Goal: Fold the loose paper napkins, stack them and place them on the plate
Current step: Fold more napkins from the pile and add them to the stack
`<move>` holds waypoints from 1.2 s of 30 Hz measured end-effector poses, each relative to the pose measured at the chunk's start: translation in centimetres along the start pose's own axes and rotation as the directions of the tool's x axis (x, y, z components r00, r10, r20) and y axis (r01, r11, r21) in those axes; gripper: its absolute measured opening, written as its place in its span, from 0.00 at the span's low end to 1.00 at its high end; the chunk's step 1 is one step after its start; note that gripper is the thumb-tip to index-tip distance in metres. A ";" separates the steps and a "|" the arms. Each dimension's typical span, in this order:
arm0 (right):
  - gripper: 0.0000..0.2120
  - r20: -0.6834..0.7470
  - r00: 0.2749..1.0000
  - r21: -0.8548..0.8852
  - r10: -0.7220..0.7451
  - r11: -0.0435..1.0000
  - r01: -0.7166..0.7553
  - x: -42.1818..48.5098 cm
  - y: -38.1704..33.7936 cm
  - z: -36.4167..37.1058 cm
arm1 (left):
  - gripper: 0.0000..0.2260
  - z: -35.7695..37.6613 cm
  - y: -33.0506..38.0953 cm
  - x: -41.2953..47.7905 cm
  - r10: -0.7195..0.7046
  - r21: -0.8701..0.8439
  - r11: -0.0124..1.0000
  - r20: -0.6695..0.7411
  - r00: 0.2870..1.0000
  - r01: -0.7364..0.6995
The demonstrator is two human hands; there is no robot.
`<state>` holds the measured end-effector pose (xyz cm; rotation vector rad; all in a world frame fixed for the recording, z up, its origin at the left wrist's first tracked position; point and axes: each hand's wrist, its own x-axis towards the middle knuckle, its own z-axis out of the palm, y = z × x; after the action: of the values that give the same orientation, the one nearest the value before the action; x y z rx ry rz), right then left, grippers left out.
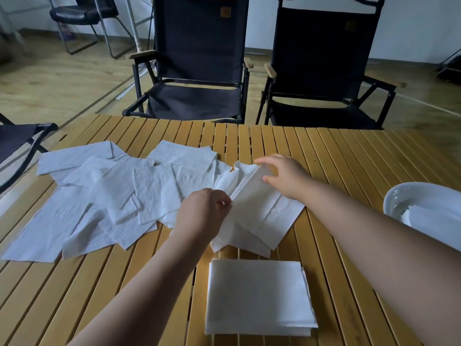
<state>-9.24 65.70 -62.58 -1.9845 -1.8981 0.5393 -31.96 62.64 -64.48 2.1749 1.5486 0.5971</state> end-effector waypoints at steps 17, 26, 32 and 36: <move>0.02 -0.144 0.987 0.070 -0.070 0.994 0.081 -7.6 -1.0 -4.0 | 0.04 -3.5 1.4 -3.2 0.120 -0.134 0.982 -0.115 0.986 -0.136; 0.04 -0.145 0.989 0.311 -0.017 0.948 0.062 -14.2 -1.6 -4.0 | 0.04 -5.9 1.7 -6.6 0.064 -0.269 0.961 0.026 0.998 -0.055; 0.03 -0.048 0.997 0.458 0.063 0.889 -0.034 -17.4 -1.3 -2.3 | 0.05 -6.3 0.6 -8.4 0.041 -0.232 0.973 0.234 0.971 0.014; 0.03 0.067 0.992 0.391 0.106 0.912 -0.124 -18.9 -0.7 -0.6 | 0.05 -5.4 -0.2 -9.2 -0.002 -0.199 0.977 0.359 0.933 0.079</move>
<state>-10.20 46.84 -60.99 -1.8317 -1.5474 0.9262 -37.81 54.34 -61.17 1.9551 1.2719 0.3116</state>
